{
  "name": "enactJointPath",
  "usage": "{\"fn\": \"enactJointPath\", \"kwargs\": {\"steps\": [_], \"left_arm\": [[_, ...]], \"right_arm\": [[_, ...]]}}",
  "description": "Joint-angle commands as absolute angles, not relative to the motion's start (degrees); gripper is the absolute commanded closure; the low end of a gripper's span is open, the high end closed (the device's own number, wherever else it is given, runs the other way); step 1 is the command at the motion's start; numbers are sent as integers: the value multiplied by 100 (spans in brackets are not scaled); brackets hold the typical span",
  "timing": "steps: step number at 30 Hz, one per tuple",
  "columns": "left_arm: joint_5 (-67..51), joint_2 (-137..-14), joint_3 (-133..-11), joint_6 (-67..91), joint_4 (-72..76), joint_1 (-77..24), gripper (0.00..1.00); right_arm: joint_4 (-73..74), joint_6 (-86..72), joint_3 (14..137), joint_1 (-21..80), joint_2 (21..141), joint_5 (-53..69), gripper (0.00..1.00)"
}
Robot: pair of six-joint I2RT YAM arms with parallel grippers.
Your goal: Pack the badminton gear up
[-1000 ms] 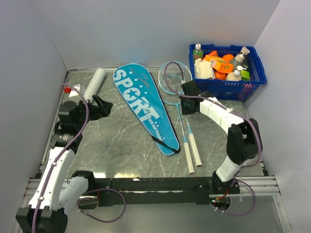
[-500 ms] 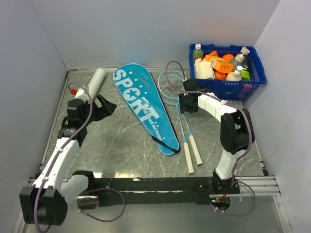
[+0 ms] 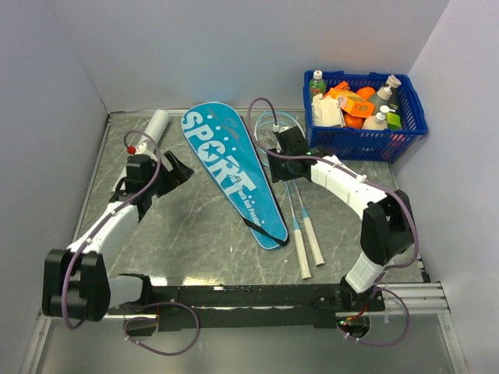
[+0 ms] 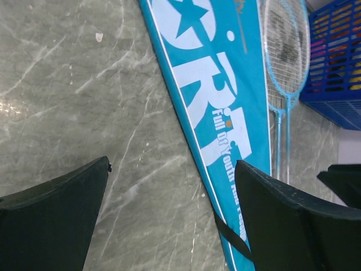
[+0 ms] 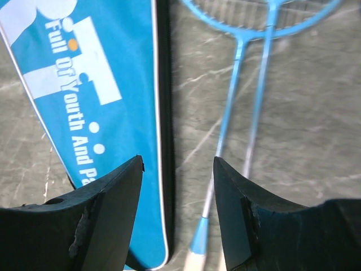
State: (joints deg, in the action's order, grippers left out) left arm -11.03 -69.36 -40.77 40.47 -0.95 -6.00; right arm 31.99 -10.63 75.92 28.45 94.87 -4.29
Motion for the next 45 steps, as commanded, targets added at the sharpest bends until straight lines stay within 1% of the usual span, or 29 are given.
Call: {"fn": "enactJointPath", "kwargs": {"steps": [1,5,6,13,17,25,32,38,40,44,45], "left_arm": [[-642,-7539,-4349,4315,404,-791,3],[-422,-8286,-4640,4289,685,-949,3],[-439,-8453,-4728,4280,755,-958,3],[-290,-9860,-5808,4087,642,-993,3],[-220,-10834,-6441,3903,343,-993,3],[-219,-11724,-7232,3718,404,-984,3],[-334,-12137,-7760,3674,255,-984,3],[-404,-12208,-8279,3367,9,-958,3],[-457,-12234,-8516,3288,-263,-932,4],[-650,-12235,-8762,3077,-343,-835,3],[-851,-12217,-8824,3067,-317,-800,3]], "right_arm": [[2910,-1248,7559,2865,9877,-220,40],[2637,-1371,7444,2865,10151,-27,40],[2602,-1397,7418,2857,10212,200,40],[2233,-1555,7093,2848,10275,658,40],[2022,-1722,6769,2856,10222,1036,40],[1223,-2074,5714,3058,9950,1547,40],[634,-2653,5353,3831,9984,2012,41],[326,-3558,5624,5008,10151,1907,42],[334,-3839,5949,5499,10335,1750,42],[466,-3964,6705,5993,10783,1468,41],[344,-3973,6906,6012,10932,1468,41]]}}
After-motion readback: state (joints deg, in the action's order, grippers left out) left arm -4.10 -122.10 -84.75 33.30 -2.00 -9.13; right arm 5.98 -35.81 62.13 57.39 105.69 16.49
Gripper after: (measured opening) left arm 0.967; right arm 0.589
